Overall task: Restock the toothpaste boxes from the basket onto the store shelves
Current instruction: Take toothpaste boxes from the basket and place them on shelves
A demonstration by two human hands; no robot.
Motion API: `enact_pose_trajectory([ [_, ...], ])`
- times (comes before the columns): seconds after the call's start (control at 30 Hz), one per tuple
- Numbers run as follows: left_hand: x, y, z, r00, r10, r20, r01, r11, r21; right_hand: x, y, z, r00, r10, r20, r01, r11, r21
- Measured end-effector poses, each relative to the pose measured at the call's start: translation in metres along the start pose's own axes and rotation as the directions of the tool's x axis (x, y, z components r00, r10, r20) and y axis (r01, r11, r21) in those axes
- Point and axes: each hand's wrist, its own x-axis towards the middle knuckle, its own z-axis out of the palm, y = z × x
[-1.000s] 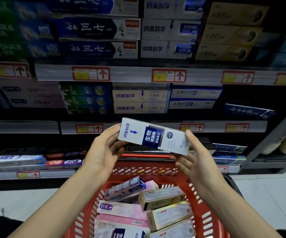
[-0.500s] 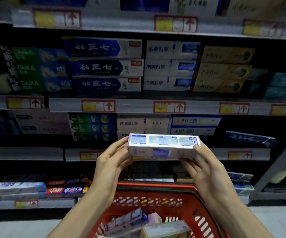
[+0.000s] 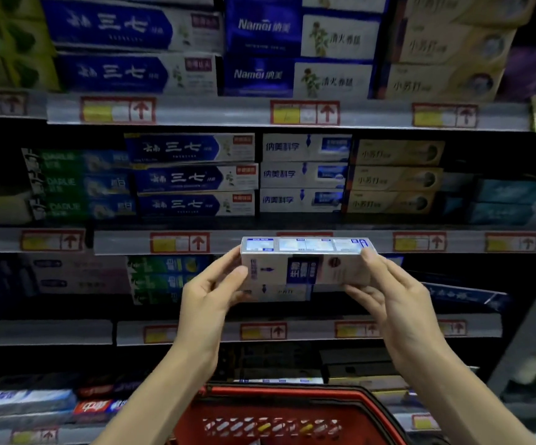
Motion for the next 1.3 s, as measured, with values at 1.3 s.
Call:
enact_pose_trajectory([
  [1.3,0.149,0.030,0.057,0.980,0.163,-0.116,-0.028,0.684,0.729,0.163,-0.030,0.022,0.933,-0.357,0.053,0.323,0.760,-0.564],
])
